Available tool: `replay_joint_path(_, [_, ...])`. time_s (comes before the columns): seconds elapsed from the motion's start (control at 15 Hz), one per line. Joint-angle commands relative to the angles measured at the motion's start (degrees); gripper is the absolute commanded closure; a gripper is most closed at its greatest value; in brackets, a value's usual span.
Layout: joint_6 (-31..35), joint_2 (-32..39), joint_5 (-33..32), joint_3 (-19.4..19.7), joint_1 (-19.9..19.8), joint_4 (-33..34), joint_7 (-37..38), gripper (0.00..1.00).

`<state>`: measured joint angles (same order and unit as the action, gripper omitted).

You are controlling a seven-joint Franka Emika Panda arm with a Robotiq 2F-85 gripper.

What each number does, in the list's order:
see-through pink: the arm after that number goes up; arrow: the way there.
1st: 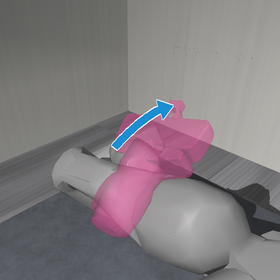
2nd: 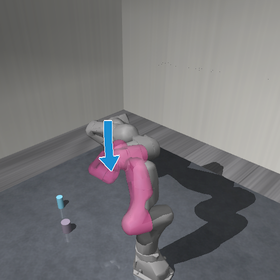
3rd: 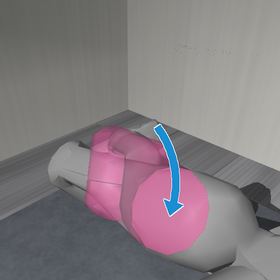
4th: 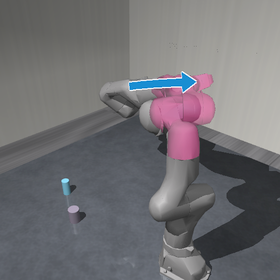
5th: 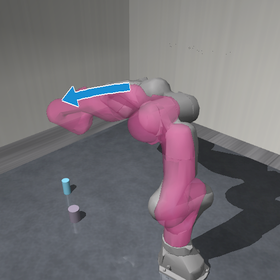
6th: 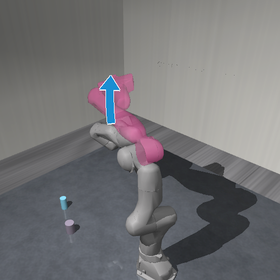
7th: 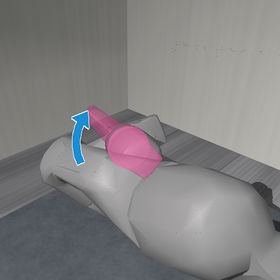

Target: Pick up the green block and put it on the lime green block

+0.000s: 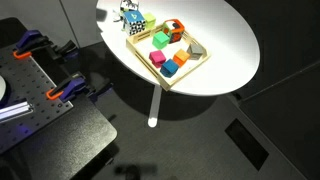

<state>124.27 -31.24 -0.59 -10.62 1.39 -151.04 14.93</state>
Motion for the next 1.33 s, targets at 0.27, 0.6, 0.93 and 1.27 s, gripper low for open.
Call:
replay_joint_path(0.27, [0.1, 0.3, -0.3, 0.9, 0.2, 0.3, 0.5, 0.00])
replay_joint_path(0.6, [-0.3, 1.8, 0.8, 4.4, -0.9, 2.0, -1.2, 0.00])
replay_joint_path(0.93, [0.2, 4.8, 2.0, 9.4, -1.8, 5.0, -4.9, 0.00])
replay_joint_path(1.27, [0.0, 10.6, 2.8, 13.2, -2.8, 10.0, -9.8, 0.00])
